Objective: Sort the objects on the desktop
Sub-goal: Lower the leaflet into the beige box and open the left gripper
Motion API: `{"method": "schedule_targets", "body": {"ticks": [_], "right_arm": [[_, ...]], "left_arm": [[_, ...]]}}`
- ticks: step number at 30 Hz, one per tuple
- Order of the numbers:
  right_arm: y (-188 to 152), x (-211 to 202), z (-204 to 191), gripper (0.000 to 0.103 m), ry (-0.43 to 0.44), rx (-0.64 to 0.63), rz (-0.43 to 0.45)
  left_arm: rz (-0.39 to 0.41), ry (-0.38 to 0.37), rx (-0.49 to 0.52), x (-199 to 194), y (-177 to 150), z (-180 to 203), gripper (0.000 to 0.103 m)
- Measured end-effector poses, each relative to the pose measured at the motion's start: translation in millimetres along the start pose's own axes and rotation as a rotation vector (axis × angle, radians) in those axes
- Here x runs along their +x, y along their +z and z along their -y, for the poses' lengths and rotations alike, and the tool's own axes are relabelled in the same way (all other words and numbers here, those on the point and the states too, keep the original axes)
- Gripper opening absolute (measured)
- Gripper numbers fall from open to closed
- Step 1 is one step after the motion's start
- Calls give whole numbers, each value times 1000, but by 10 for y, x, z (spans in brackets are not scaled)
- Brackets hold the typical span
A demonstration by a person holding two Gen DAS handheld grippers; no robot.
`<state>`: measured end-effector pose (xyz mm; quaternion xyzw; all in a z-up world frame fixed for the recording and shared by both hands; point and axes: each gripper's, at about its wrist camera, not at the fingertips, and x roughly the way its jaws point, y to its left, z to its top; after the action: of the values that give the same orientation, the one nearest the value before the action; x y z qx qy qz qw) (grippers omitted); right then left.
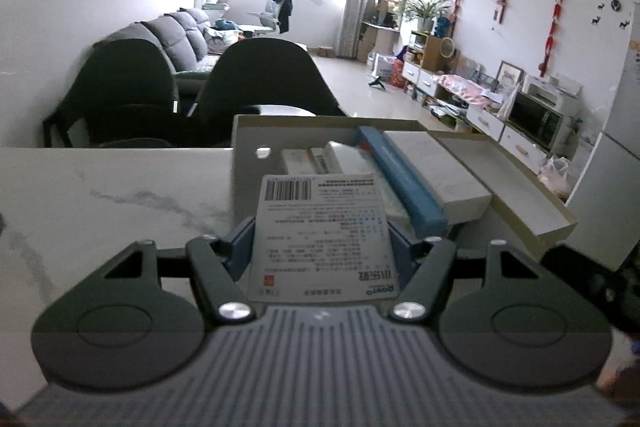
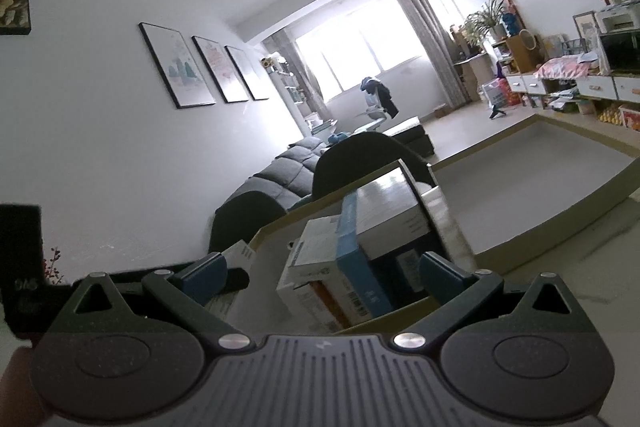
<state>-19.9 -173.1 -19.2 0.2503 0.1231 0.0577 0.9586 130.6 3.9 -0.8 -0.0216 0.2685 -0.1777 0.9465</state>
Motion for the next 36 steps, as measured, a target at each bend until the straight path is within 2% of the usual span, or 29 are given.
{"method": "schedule_targets", "body": {"ticks": [4, 8, 10, 13, 17, 19, 24, 31, 36], "right_arm": [[28, 0, 71, 102, -16, 8, 11], [49, 3, 139, 102, -21, 19, 18], [54, 9, 170, 102, -22, 26, 19], [58, 30, 201, 102, -22, 33, 16], [64, 30, 215, 102, -15, 38, 12], [75, 15, 220, 102, -13, 40, 15], [95, -20, 240, 102, -12, 46, 23], [95, -28, 247, 102, -4, 52, 22], [96, -33, 249, 102, -1, 52, 19]], "left_arm": [[-42, 17, -13, 148, 86, -13, 67], [-51, 85, -2, 214, 105, -12, 67], [-39, 77, -8, 219, 107, -15, 67], [-25, 15, -102, 281, 157, -102, 67], [-59, -82, -333, 476, 231, -329, 67], [-73, -91, -422, 576, 256, -409, 67], [-54, -36, -517, 728, 345, -483, 67], [-58, 42, -486, 894, 472, -385, 67], [-58, 82, -427, 910, 495, -317, 67]]}}
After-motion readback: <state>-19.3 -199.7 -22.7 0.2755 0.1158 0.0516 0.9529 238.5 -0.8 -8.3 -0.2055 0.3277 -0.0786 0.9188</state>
